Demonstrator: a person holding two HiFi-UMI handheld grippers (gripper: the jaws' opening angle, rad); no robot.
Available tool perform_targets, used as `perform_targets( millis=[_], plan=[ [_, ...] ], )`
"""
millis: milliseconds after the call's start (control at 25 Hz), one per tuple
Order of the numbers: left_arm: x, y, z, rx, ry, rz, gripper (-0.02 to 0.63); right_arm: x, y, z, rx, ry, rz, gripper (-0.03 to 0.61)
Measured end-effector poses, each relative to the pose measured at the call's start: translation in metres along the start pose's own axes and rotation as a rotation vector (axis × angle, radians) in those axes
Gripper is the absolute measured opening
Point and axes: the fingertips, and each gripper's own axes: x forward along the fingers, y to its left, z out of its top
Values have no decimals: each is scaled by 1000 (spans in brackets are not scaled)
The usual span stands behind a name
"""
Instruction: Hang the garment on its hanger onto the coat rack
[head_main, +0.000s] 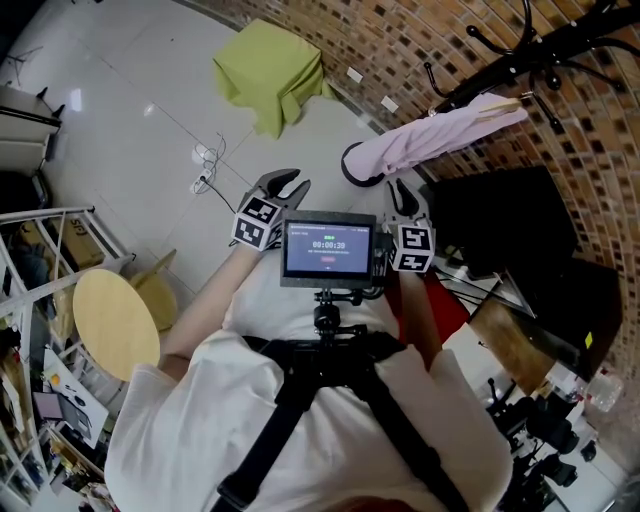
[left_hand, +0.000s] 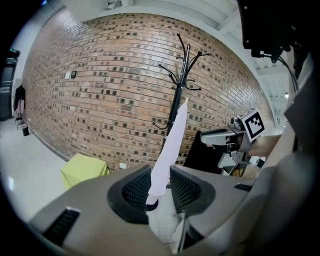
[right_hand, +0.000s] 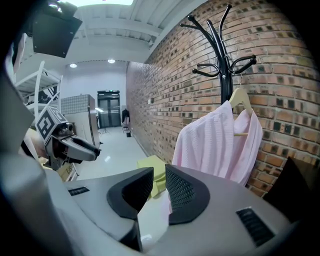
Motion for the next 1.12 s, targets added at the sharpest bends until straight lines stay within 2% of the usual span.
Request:
perform_targets(
  millis=[400,1120],
  plan=[
    [-1,21,12,0,-21,18,132,16,2,12,-10,-5,6,69],
    [-6,50,8,-27,-29,51,131,43,17,22,-31,-6,32,69]
  ],
)
